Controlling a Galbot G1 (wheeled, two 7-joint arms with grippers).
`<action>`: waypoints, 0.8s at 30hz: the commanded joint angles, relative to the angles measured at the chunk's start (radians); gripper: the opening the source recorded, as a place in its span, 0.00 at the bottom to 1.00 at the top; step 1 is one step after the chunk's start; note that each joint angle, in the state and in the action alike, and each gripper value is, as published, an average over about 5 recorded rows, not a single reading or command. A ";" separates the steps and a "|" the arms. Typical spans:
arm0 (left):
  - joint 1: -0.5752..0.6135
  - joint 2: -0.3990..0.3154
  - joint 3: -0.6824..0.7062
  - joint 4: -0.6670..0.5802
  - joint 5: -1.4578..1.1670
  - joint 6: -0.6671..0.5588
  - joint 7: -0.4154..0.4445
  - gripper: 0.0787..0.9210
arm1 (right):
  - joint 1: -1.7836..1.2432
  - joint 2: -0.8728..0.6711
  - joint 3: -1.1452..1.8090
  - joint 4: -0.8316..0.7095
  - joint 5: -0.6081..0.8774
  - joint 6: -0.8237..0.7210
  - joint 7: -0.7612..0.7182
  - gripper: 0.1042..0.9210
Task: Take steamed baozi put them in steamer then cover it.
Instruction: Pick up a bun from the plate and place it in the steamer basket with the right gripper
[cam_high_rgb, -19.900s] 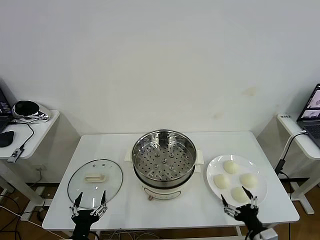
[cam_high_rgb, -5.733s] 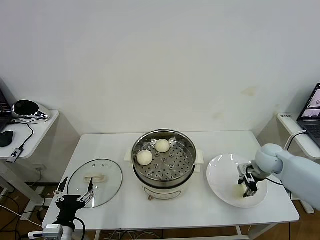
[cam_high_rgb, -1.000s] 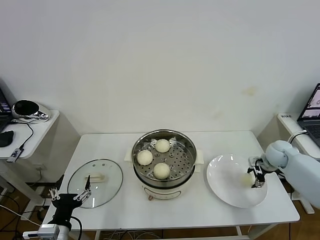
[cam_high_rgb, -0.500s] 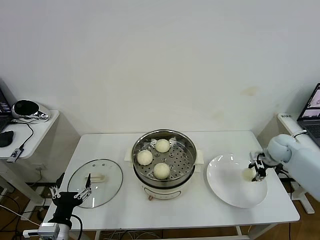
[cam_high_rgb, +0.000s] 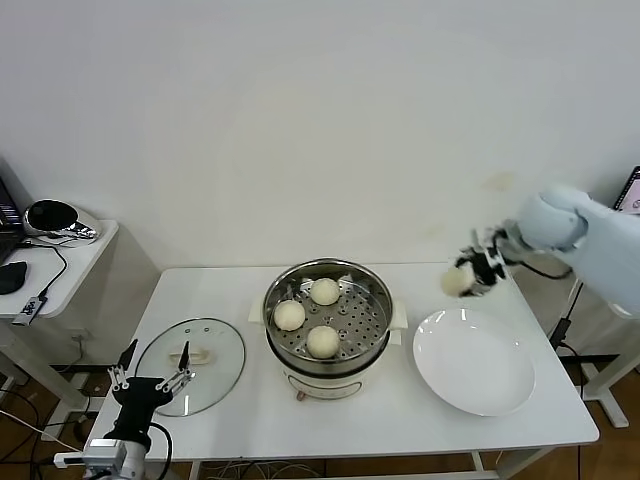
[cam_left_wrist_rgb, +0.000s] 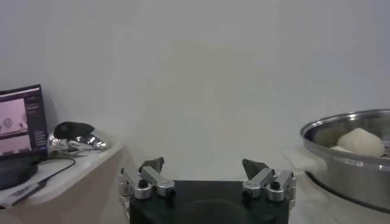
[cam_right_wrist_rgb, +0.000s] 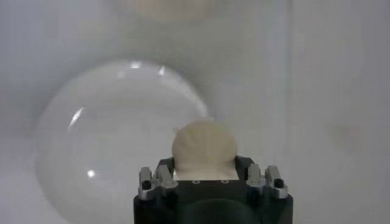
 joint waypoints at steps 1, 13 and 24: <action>-0.002 -0.003 0.001 0.002 -0.002 0.000 0.000 0.88 | 0.329 0.260 -0.285 0.126 0.398 -0.185 0.107 0.63; 0.012 -0.017 -0.015 -0.013 -0.005 0.000 -0.001 0.88 | 0.102 0.489 -0.271 -0.062 0.327 -0.271 0.142 0.63; 0.017 -0.014 -0.026 -0.011 -0.008 -0.002 -0.002 0.88 | -0.029 0.533 -0.230 -0.175 0.208 -0.259 0.128 0.63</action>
